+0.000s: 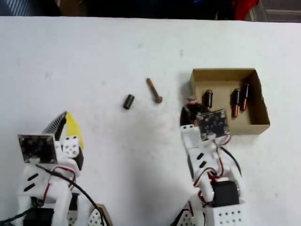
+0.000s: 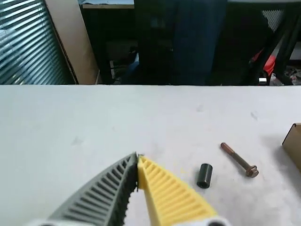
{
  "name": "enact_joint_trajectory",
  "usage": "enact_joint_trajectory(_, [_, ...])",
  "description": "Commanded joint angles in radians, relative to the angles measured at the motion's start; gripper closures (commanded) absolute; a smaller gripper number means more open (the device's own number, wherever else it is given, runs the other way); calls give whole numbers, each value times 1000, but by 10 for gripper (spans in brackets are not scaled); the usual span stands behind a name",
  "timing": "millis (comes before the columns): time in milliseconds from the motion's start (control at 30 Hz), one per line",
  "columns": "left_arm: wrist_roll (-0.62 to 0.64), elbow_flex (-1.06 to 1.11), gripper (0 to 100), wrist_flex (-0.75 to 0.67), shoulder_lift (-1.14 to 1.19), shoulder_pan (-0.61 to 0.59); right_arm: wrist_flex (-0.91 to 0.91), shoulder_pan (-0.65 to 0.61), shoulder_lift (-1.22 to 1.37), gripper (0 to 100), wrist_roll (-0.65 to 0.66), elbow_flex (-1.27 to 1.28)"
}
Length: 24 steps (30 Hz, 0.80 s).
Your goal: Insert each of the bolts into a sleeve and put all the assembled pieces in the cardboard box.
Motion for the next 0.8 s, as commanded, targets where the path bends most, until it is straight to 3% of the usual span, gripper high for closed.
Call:
enact_joint_trajectory(0, [-9, 60, 977, 0, -2, -8, 38, 16, 4, 981, 28, -150])
enact_joint_trajectory(233, [-8, 201, 977, 0, -2, -7, 21, 48, 245, 981, 120, -230])
enact_joint_trajectory(433, [-8, 315, 976, -2, -2, -5, -143, 177, 550, 981, 121, -295])
enact_joint_trajectory(767, [-8, 542, 977, -229, -2, -5, -285, 286, 1056, 981, 121, -528])
